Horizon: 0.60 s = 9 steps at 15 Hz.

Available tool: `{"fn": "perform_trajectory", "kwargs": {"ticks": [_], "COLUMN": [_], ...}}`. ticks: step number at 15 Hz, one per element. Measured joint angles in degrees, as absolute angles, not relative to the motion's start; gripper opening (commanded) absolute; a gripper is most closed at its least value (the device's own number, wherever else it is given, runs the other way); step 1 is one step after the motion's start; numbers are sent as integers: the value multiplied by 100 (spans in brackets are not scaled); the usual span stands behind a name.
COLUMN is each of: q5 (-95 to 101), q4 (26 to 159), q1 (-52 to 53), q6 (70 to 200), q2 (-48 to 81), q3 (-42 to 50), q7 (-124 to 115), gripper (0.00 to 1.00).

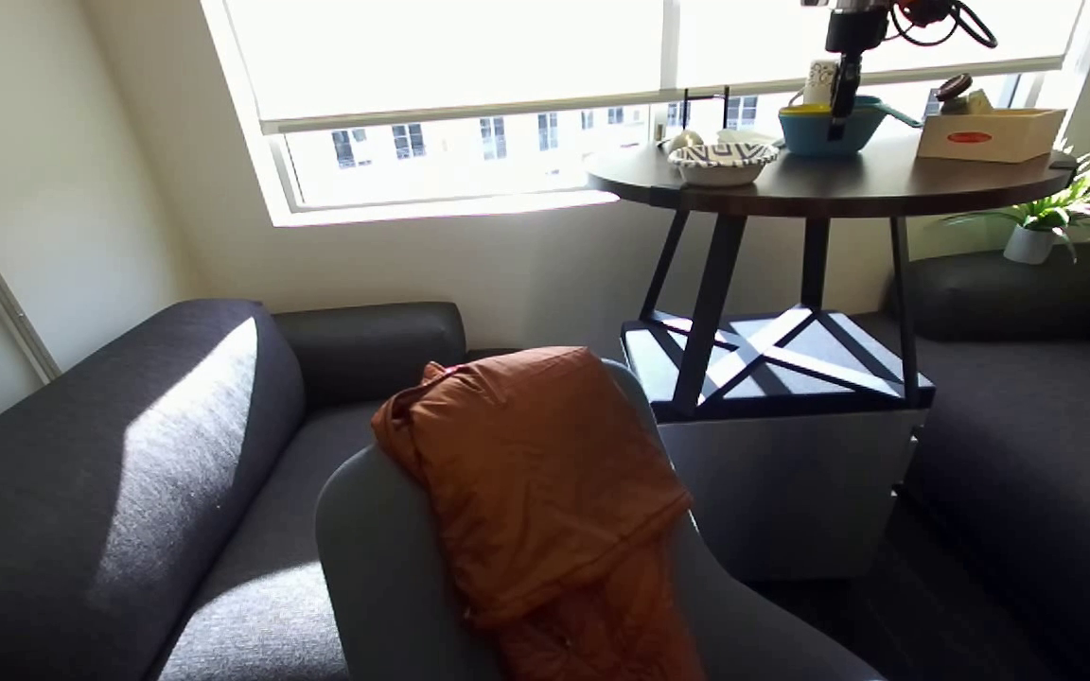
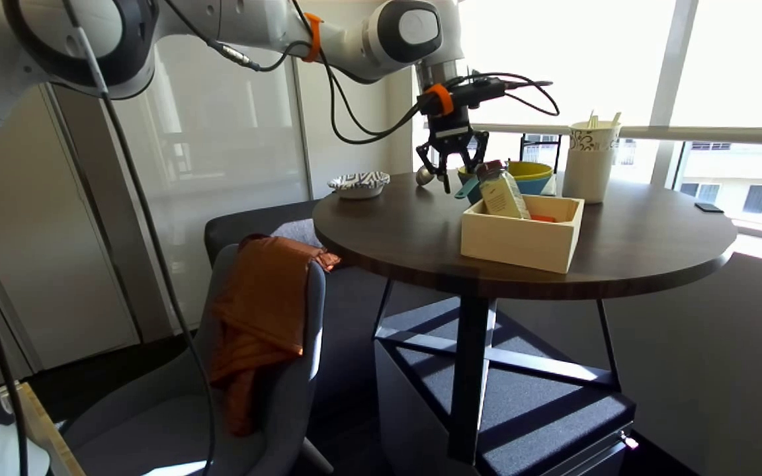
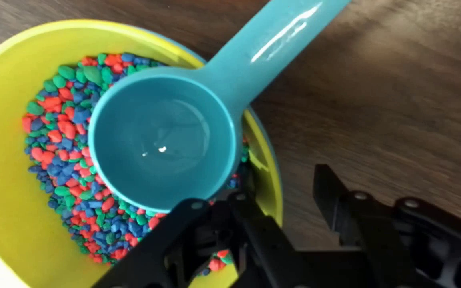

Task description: Move the blue bowl to the left

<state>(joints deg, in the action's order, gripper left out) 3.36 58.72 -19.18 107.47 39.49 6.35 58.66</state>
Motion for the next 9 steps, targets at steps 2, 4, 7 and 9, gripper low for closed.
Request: {"fn": "perform_trajectory", "kwargs": {"ticks": [2,4,7,9], "q5": [336,337,336,337], "q4": [5636,5419,5148,5127], "q1": [-1948,-1981,-1999,-1999], "q6": [10668,10597,10480,10446], "q2": [4073,4188,4316,4322], "q3": [631,615,592,592], "q7": [5885,5898,5919,6013], "gripper": [1,1,3,3]}}
